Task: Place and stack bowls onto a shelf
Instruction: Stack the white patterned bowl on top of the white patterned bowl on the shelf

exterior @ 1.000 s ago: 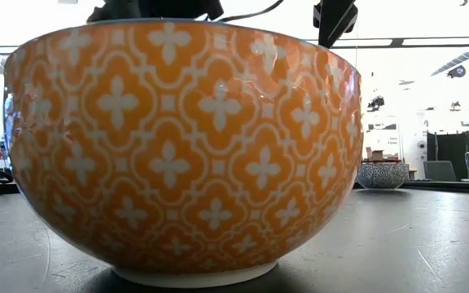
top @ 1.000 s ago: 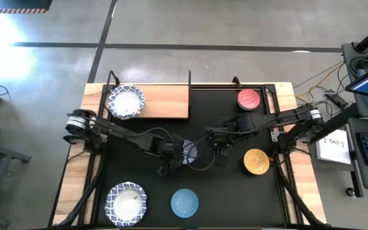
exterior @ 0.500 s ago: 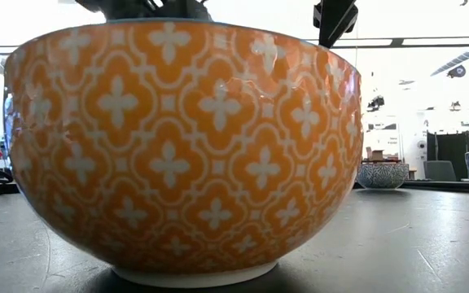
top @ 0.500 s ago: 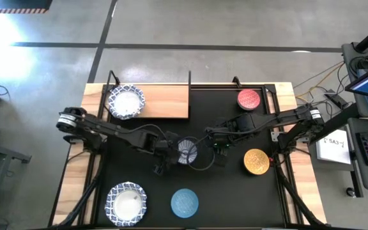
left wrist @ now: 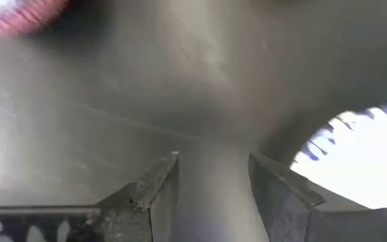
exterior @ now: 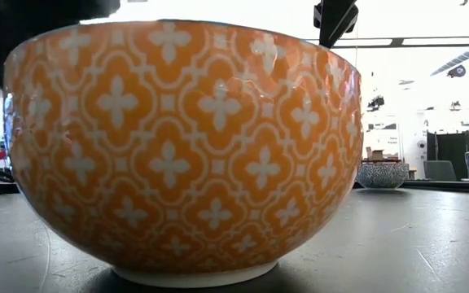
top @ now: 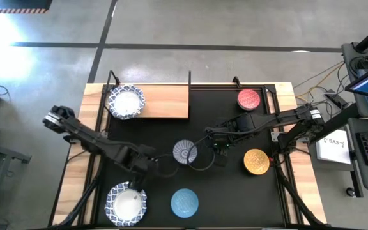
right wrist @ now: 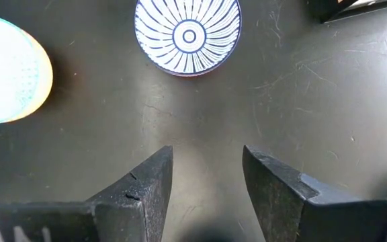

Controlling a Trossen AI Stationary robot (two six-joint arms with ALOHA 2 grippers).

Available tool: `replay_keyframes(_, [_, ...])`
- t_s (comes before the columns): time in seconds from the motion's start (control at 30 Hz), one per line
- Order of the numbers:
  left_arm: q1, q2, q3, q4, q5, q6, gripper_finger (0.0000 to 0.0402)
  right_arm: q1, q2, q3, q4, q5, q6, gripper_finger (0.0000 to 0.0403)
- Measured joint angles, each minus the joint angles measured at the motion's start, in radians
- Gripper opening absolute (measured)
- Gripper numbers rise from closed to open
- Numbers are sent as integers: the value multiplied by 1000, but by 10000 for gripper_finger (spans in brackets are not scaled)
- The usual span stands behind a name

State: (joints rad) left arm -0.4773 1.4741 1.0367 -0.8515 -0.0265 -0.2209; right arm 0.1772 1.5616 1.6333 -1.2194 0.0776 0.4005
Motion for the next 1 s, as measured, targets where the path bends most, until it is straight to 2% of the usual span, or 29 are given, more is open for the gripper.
replay_keyframes(0.13, [-91,-26,-63,-12,46,-139,160,0,0,0,0,0,0,169])
replay_keyframes(0.3, [-158,-25,-146,-4,38,-265,160,0,0,-1,4,0,0,169])
replay_keyframes(0.5, [-176,-17,-218,64,96,-287,160,0,0,-2,5,1,8,169])
replay_keyframes(0.8, [-176,-31,-205,62,93,-283,160,0,0,-2,12,1,46,169])
replay_keyframes(1.0, [-179,-32,-200,117,132,-289,160,0,0,-2,15,1,45,169])
